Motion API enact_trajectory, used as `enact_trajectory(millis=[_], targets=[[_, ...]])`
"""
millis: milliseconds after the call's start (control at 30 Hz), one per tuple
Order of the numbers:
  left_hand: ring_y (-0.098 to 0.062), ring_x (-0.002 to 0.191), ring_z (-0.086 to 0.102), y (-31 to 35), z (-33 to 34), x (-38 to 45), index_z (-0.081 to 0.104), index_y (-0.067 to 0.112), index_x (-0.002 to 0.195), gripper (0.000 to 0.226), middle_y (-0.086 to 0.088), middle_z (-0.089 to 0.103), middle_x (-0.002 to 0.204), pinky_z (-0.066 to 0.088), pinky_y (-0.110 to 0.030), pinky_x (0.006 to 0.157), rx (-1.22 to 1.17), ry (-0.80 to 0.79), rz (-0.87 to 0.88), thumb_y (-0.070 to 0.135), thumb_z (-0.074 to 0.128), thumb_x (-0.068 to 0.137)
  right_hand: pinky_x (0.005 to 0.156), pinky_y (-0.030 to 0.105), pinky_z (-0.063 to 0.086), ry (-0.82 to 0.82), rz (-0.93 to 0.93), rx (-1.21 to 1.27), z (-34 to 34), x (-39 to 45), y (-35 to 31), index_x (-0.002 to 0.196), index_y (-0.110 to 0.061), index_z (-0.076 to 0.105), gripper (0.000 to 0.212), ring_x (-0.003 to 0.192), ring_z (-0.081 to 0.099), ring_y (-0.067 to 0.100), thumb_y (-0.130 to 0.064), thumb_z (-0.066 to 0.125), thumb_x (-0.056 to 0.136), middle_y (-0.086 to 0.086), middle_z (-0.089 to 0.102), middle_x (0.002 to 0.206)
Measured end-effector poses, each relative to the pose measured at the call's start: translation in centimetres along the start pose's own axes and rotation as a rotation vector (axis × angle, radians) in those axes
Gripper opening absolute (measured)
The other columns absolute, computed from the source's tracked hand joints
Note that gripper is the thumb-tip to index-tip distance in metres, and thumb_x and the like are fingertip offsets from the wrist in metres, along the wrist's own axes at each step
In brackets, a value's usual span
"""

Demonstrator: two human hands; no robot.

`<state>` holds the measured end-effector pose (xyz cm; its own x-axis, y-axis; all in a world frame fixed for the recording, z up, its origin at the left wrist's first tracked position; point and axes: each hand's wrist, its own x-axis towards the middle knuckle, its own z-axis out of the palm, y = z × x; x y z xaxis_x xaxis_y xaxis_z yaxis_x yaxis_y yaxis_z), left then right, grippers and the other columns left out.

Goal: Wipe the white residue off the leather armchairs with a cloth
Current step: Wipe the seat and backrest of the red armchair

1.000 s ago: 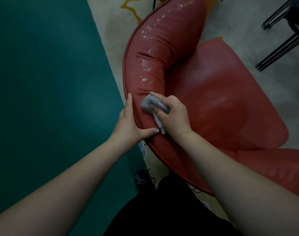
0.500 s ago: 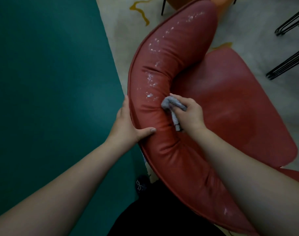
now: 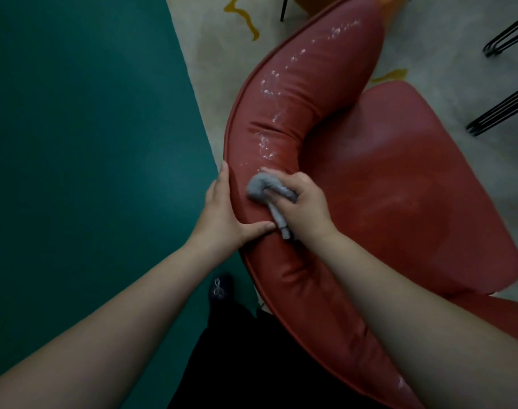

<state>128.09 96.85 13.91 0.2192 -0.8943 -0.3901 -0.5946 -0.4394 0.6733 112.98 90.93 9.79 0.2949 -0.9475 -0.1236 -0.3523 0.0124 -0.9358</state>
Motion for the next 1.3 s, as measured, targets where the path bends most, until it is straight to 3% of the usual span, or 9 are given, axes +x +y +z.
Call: enact_trajectory(millis=[167,300,433,567,767,900,1067,1200,1300], targets=[[-0.010,0.143,0.017,-0.7,-0.9,1.4,-0.004,0.025,0.154,0.136,-0.002,0.014,0.159,0.014,-0.017,0.107,-0.004,-0.045,0.037,0.048,0.087,0.055,0.102,0.030,0.046,0.195,0.196,0.192,-1.3,1.9,-0.1,0.116,-0.026,0.068,0.033,0.105,0.062,0.003,-0.018,0.066,0.085,-0.008,0.068,0.109],[-0.009,0.143,0.018,-1.0,-2.1,3.4,-0.002,0.023,0.154,0.135,-0.003,0.015,0.159,0.015,-0.014,0.106,0.006,-0.096,0.091,0.044,0.088,0.056,0.083,0.003,0.038,0.145,0.031,0.007,1.3,2.7,-1.5,0.120,-0.030,0.065,0.041,0.084,0.056,-0.009,-0.024,0.071,0.080,-0.003,0.058,0.092],[-0.009,0.141,0.022,-1.0,-3.9,5.8,-0.003,0.025,0.154,0.137,-0.001,0.016,0.158,0.021,-0.020,0.109,0.011,-0.171,0.132,0.050,0.087,0.054,0.079,0.004,0.040,0.307,0.205,0.009,0.8,3.7,-2.0,0.120,-0.030,0.065,0.036,0.084,0.057,0.003,-0.020,0.070,0.085,0.001,0.057,0.094],[-0.007,0.141,0.019,-1.1,-4.9,8.1,-0.007,0.024,0.153,0.136,-0.002,0.016,0.158,0.019,-0.015,0.103,0.037,-0.240,0.194,0.044,0.086,0.057,0.066,0.005,0.043,0.267,0.071,0.037,3.7,3.0,-3.7,0.114,-0.045,0.062,0.043,0.069,0.056,-0.005,-0.019,0.072,0.082,-0.009,0.049,0.082],[-0.005,0.142,0.012,-0.9,-5.6,9.9,-0.014,0.023,0.152,0.144,-0.002,0.008,0.159,0.013,-0.017,0.106,0.063,-0.377,0.256,0.044,0.089,0.054,0.083,0.015,0.045,0.463,0.251,-0.056,2.0,4.1,-2.9,0.119,-0.032,0.066,0.036,0.084,0.061,0.015,-0.024,0.070,0.084,0.006,0.056,0.090],[-0.010,0.143,0.014,-1.2,-5.8,10.6,-0.015,0.024,0.152,0.144,-0.005,0.009,0.158,0.017,-0.018,0.107,0.075,-0.394,0.282,0.045,0.089,0.053,0.081,0.008,0.041,0.324,0.133,-0.060,3.2,4.7,-3.1,0.116,-0.045,0.061,0.045,0.080,0.059,-0.001,-0.033,0.075,0.075,-0.006,0.056,0.086],[-0.009,0.142,0.018,-1.0,-6.4,11.5,-0.015,0.027,0.152,0.145,0.000,0.010,0.158,0.023,-0.029,0.115,0.079,-0.444,0.285,0.048,0.088,0.052,0.091,0.016,0.043,0.452,0.244,0.004,0.4,6.4,-2.2,0.114,-0.026,0.069,0.034,0.094,0.062,0.002,-0.018,0.073,0.081,-0.007,0.063,0.099],[0.008,0.134,0.007,-0.3,-6.4,12.4,-0.014,0.023,0.152,0.144,0.003,0.007,0.160,0.011,-0.011,0.105,0.114,-0.440,0.312,0.045,0.088,0.053,0.085,0.014,0.043,0.282,0.096,0.019,2.3,8.5,-2.9,0.109,-0.047,0.067,0.040,0.083,0.059,-0.006,-0.027,0.076,0.076,-0.013,0.056,0.084],[0.004,0.138,0.006,0.0,-6.6,12.6,-0.014,0.025,0.152,0.144,0.004,0.005,0.160,0.011,-0.015,0.108,0.123,-0.455,0.286,0.046,0.089,0.053,0.084,0.017,0.041,0.336,0.185,-0.056,0.1,8.7,-1.3,0.112,-0.043,0.063,0.041,0.080,0.055,-0.002,-0.021,0.074,0.080,-0.011,0.050,0.082]])
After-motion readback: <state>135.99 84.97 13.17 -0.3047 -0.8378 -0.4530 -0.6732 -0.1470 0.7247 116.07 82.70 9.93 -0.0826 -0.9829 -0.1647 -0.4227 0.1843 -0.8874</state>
